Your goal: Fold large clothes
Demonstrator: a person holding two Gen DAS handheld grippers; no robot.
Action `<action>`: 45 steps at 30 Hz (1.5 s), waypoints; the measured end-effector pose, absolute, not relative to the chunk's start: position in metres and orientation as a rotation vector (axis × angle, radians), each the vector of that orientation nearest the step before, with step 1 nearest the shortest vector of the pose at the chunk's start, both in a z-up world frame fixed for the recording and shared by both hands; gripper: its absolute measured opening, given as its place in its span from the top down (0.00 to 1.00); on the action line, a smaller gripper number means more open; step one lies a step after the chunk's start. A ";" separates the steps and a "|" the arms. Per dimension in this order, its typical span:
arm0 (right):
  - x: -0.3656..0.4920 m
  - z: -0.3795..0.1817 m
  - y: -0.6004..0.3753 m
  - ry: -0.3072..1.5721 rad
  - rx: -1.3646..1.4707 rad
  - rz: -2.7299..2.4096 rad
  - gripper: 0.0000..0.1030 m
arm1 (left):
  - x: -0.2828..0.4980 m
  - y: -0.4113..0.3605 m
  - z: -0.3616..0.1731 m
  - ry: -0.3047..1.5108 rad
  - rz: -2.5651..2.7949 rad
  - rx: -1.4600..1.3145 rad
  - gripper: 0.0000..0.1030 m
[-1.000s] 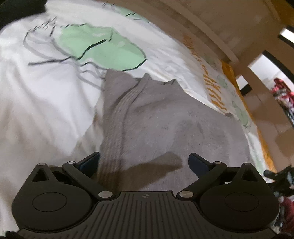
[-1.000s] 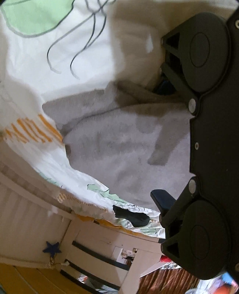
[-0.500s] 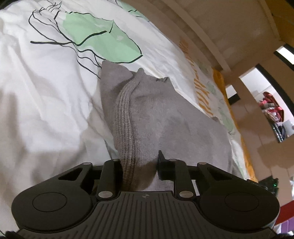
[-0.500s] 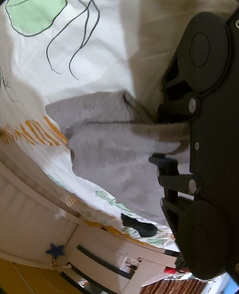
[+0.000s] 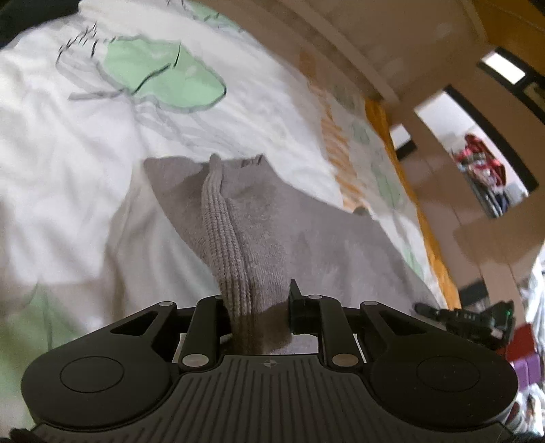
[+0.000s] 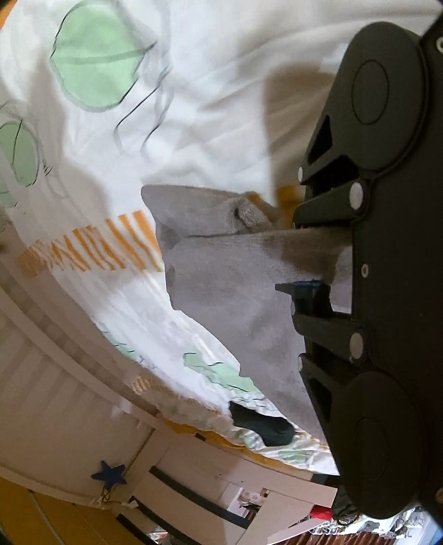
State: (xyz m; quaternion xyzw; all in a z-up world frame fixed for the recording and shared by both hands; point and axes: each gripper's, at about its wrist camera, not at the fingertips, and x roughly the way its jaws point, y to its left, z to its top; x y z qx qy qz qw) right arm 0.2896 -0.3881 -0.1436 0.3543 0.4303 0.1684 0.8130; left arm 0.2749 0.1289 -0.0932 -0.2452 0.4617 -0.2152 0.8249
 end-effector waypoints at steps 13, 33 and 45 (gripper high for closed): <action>0.247 -0.158 -0.384 1.097 0.584 0.253 0.65 | 0.233 0.113 -0.108 0.948 -0.261 -0.155 0.63; 0.251 -0.094 -0.323 0.700 0.219 0.264 0.01 | 0.249 0.019 -0.072 0.643 -0.192 -0.014 0.28; 0.334 -0.158 -0.306 0.820 0.065 0.145 0.01 | 0.306 0.042 -0.141 0.773 -0.035 -0.046 0.04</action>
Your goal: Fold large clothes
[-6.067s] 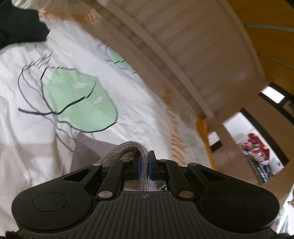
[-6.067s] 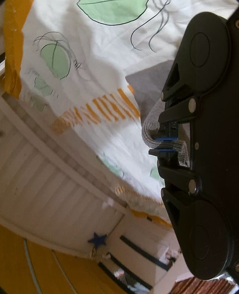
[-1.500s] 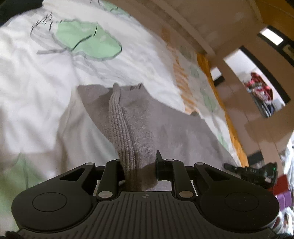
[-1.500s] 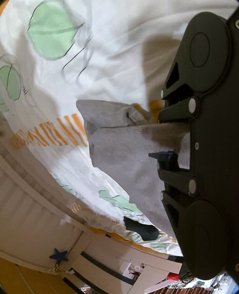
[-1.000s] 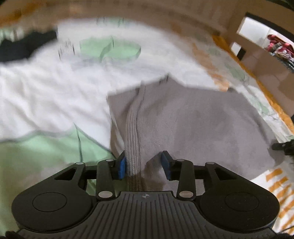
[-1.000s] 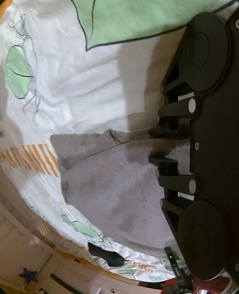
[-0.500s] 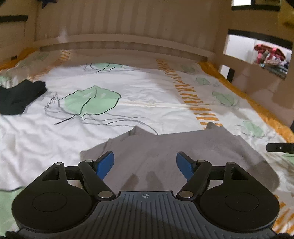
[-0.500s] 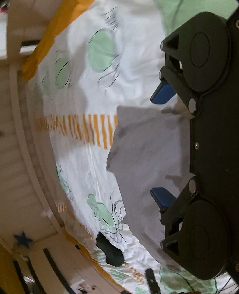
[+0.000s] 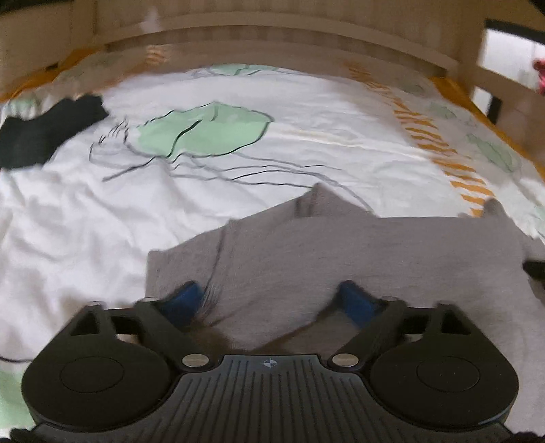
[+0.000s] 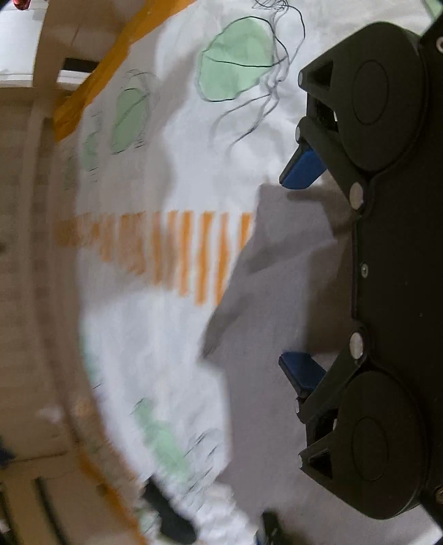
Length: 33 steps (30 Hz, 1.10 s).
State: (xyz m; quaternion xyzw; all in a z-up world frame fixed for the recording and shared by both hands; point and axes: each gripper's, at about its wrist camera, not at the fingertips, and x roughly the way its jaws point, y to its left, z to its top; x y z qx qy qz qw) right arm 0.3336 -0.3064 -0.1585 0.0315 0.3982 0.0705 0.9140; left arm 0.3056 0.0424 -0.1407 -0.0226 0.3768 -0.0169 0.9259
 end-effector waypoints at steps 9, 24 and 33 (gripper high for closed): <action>0.332 -0.166 -0.327 0.841 0.206 0.191 0.01 | 0.298 0.053 -0.143 0.757 -0.053 -0.102 0.00; 0.270 -0.143 -0.384 1.043 0.437 0.340 0.01 | 0.303 0.051 -0.147 0.751 -0.055 -0.106 0.00; 0.288 -0.163 -0.352 1.095 0.466 0.413 0.00 | 0.305 0.053 -0.146 0.753 -0.061 -0.109 0.00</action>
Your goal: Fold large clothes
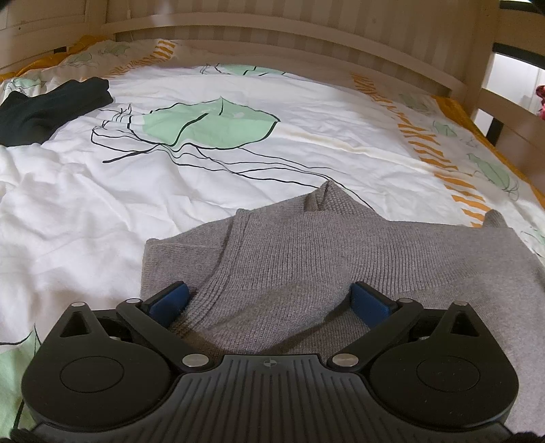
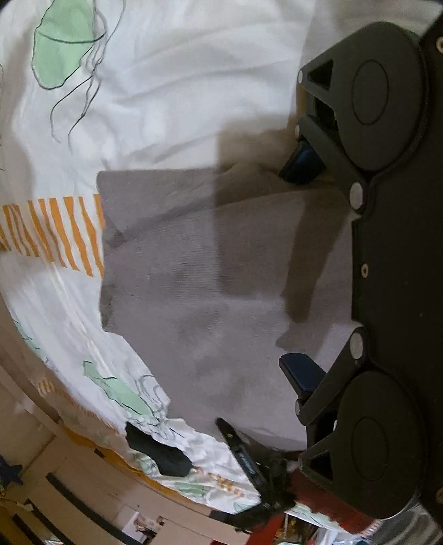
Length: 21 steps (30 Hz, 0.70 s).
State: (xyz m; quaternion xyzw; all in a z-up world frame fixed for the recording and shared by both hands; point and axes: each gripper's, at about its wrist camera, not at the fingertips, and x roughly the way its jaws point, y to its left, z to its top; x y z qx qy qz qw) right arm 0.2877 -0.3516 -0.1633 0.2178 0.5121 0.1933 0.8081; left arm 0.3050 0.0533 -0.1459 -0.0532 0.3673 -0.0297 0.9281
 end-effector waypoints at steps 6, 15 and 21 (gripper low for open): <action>0.301 -0.176 -0.361 1.007 0.590 0.441 0.00 | 0.306 0.060 -0.141 0.786 -0.114 -0.133 0.00; 0.302 -0.174 -0.364 1.013 0.611 0.452 0.00 | 0.275 0.045 -0.094 0.701 -0.055 -0.305 0.26; 0.300 -0.172 -0.361 1.021 0.573 0.448 0.00 | 0.243 -0.008 -0.066 0.588 -0.111 -0.291 0.68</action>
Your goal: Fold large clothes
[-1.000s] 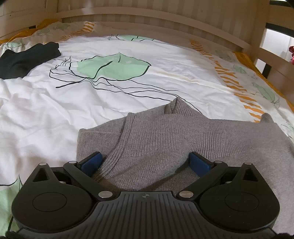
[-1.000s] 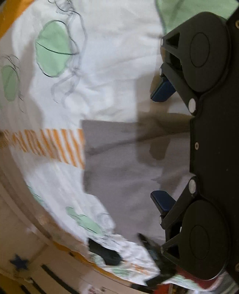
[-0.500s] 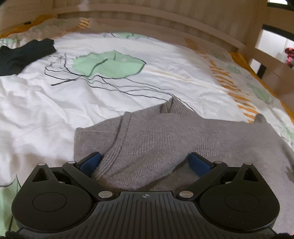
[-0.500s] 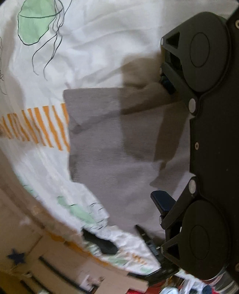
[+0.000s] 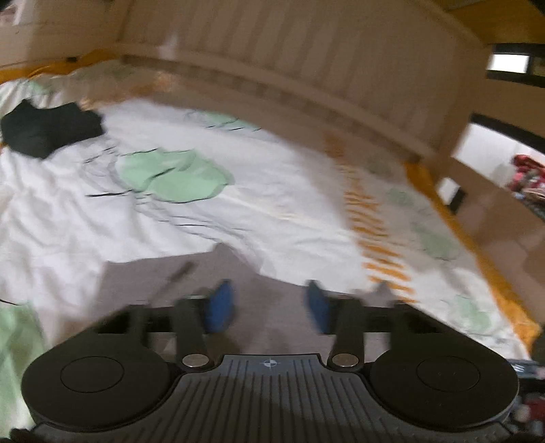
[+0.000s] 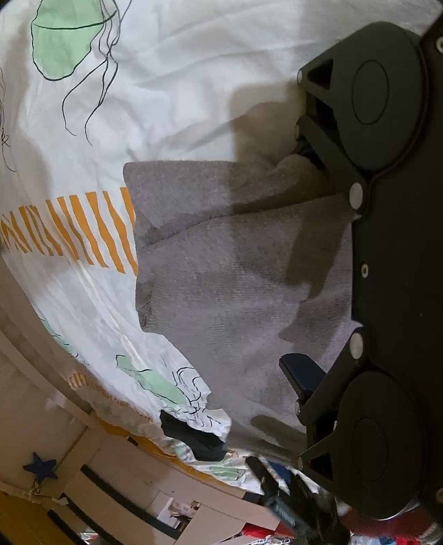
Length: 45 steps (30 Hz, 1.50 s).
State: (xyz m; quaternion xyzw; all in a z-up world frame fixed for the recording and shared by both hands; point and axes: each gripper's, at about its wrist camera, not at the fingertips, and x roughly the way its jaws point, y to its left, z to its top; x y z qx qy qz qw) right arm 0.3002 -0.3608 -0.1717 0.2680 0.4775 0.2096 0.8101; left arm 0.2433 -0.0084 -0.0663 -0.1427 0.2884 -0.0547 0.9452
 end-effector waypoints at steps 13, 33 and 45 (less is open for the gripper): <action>0.300 -0.172 -0.364 1.027 0.590 0.449 0.00 | 0.236 -0.055 -0.108 0.688 -0.185 -0.258 0.72; 0.298 -0.170 -0.357 1.024 0.529 0.445 0.00 | 0.235 0.051 -0.091 0.603 0.063 -0.436 0.72; 0.297 -0.171 -0.358 1.023 0.536 0.447 0.00 | 0.240 -0.054 -0.108 0.628 -0.168 -0.428 0.79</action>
